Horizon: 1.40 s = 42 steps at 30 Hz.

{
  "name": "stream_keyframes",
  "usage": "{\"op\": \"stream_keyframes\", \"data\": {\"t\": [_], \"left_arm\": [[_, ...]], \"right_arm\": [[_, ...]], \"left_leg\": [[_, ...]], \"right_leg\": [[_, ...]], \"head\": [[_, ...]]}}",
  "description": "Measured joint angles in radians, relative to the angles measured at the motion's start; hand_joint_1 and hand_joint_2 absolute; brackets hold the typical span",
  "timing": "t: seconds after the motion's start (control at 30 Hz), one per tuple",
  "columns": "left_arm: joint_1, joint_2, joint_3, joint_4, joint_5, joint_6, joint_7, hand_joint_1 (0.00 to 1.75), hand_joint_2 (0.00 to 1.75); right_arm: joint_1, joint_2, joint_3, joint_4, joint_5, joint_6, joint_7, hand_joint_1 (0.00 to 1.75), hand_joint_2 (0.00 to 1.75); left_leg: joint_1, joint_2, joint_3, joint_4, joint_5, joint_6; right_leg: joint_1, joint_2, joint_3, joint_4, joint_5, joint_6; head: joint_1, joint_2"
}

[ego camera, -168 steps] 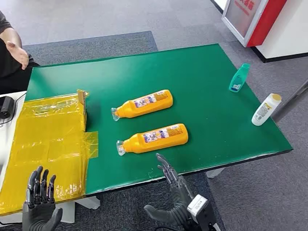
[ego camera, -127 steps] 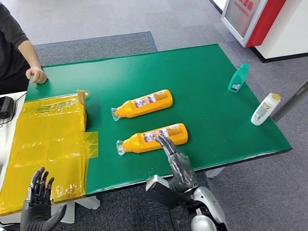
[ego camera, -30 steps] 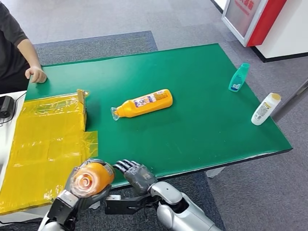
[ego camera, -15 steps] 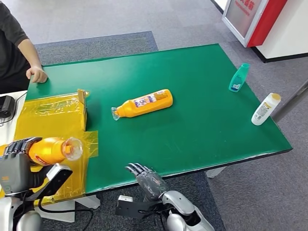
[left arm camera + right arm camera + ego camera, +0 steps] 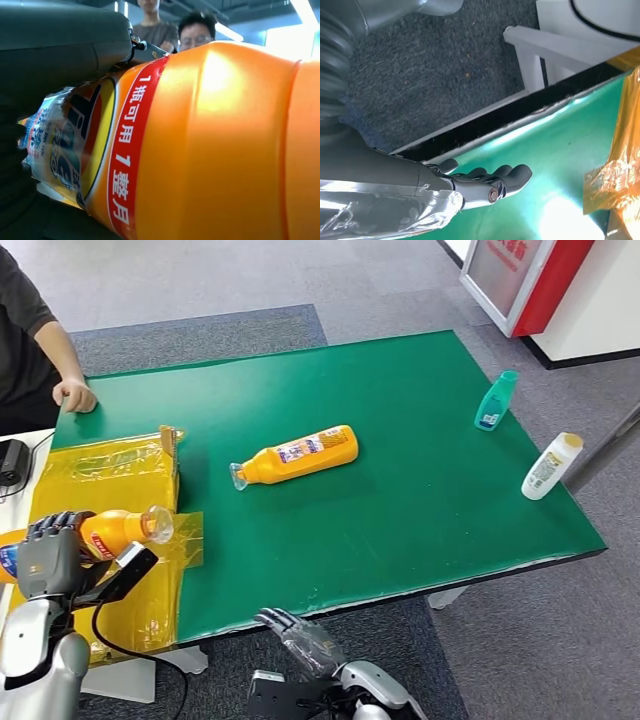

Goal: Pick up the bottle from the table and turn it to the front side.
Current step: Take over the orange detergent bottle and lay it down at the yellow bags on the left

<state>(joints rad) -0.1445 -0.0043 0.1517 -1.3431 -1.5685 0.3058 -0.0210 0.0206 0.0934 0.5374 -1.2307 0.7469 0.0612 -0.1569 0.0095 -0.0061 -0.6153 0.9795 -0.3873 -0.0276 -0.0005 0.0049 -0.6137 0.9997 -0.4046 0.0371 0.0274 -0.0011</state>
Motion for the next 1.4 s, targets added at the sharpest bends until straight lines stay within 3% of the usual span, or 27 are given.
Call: {"op": "stream_keyframes", "data": {"t": [0.03, 0.17, 0.2, 0.33, 0.53, 0.8, 0.93, 1.0, 1.07, 1.13, 1.2, 1.3, 1.4], "left_arm": [[-0.011, 0.002, -0.011, 0.018, -0.001, -0.011, 0.011, 1.73, 1.75], [-0.077, 0.006, -0.097, 0.113, -0.001, -0.073, 0.086, 0.03, 1.75], [-0.096, 0.006, -0.127, 0.137, -0.001, -0.094, 0.109, 0.0, 1.75], [-0.154, 0.003, -0.222, 0.224, -0.001, -0.222, 0.18, 0.0, 0.0], [-0.12, 0.007, -0.256, 0.209, -0.002, -0.319, 0.229, 0.0, 0.0], [-0.07, 0.019, -0.269, 0.125, -0.001, -0.344, 0.23, 0.0, 0.0], [0.044, 0.009, -0.234, -0.041, 0.073, -0.317, 0.134, 0.0, 0.0], [0.146, -0.011, -0.188, -0.189, 0.266, -0.293, 0.016, 0.0, 0.0], [0.25, -0.048, -0.11, -0.333, 0.607, -0.317, -0.167, 0.0, 0.87], [0.33, -0.11, 0.003, -0.439, 0.952, -0.408, -0.35, 0.0, 1.75], [0.384, -0.177, 0.125, -0.499, 1.234, -0.513, -0.466, 0.0, 1.75], [0.444, -0.248, 0.236, -0.503, 1.613, -0.67, -0.483, 0.0, 1.75], [0.479, -0.295, 0.244, -0.443, 1.69, -0.765, -0.475, 0.0, 1.75]], "right_arm": [[0.0, -0.002, 0.004, 0.003, -0.011, 0.003, -0.002, 0.0, 1.75], [-0.001, -0.007, 0.022, 0.017, -0.073, 0.02, -0.006, 0.0, 1.75], [-0.001, -0.008, 0.025, 0.02, -0.087, 0.023, -0.006, 0.0, 1.75], [-0.001, -0.011, 0.032, 0.031, -0.126, 0.032, -0.004, 0.0, 1.75], [0.026, -0.025, 0.033, 0.006, -0.154, 0.015, 0.029, 0.0, 1.75], [0.049, -0.041, 0.03, -0.031, -0.159, 0.007, 0.042, 0.0, 1.75], [0.093, -0.05, 0.008, -0.079, -0.165, -0.041, 0.078, 0.0, 1.75], [0.134, -0.057, -0.02, -0.126, -0.162, -0.071, 0.09, 0.0, 1.75], [0.179, -0.062, -0.055, -0.179, -0.151, -0.098, 0.075, 0.0, 1.75], [0.223, -0.063, -0.088, -0.234, -0.14, -0.116, 0.029, 0.0, 1.75], [0.259, -0.057, -0.117, -0.29, -0.142, -0.122, -0.031, 0.0, 1.75], [0.28, -0.039, -0.152, -0.367, -0.185, -0.108, -0.109, 0.0, 1.75], [0.281, -0.019, -0.181, -0.422, -0.269, -0.084, -0.152, 0.0, 1.75]], "left_leg": [[0.0, 0.0, 0.0, 0.0, 0.0, 0.0], [0.0, 0.0, 0.0, 0.0, 0.0, 0.0], [0.0, 0.0, 0.0, 0.0, 0.0, 0.0], [0.0, 0.0, 0.0, 0.0, 0.0, 0.0], [0.0, 0.001, 0.0, 0.0, 0.0, 0.0], [0.0, 0.001, 0.0, 0.0, -0.001, -0.001], [0.0, 0.001, 0.0, 0.0, -0.001, 0.0], [0.0, 0.002, 0.0, 0.0, -0.003, 0.001], [-0.001, 0.003, 0.0, 0.0, -0.005, 0.001], [-0.001, 0.003, 0.0, 0.0, -0.007, 0.001], [-0.001, 0.003, 0.0, 0.0, -0.009, 0.001], [-0.001, 0.002, 0.002, 0.0, -0.01, 0.001], [0.0, 0.002, 0.004, 0.0, -0.01, 0.001]], "right_leg": [[0.0, 0.0, 0.0, 0.0, 0.0, 0.0], [0.0, 0.0, 0.0, 0.0, 0.0, 0.0], [0.0, 0.0, 0.0, 0.0, 0.0, 0.0], [0.0, 0.0, 0.0, 0.0, 0.0, 0.0], [0.0, 0.001, 0.0, 0.0, 0.0, 0.0], [0.0, 0.001, 0.0, 0.0, -0.001, 0.0], [0.0, 0.002, 0.0, 0.0, -0.001, 0.0], [-0.001, 0.002, 0.0, 0.0, -0.002, 0.001], [-0.001, 0.002, 0.0, 0.0, -0.004, 0.001], [-0.001, 0.002, 0.001, 0.0, -0.006, 0.001], [-0.001, 0.002, 0.001, 0.0, -0.008, 0.001], [-0.001, 0.001, 0.002, 0.0, -0.01, 0.001], [-0.001, 0.0, 0.003, 0.0, -0.01, 0.001]], "head": [[0.0, 0.0], [0.0, 0.0], [0.0, 0.0], [0.0, 0.0], [0.0, 0.0], [0.0, 0.0], [0.0, 0.0], [0.0, 0.0], [0.0, 0.0], [0.0, 0.0], [0.0, 0.0], [0.0, 0.0], [0.0, 0.0]]}}
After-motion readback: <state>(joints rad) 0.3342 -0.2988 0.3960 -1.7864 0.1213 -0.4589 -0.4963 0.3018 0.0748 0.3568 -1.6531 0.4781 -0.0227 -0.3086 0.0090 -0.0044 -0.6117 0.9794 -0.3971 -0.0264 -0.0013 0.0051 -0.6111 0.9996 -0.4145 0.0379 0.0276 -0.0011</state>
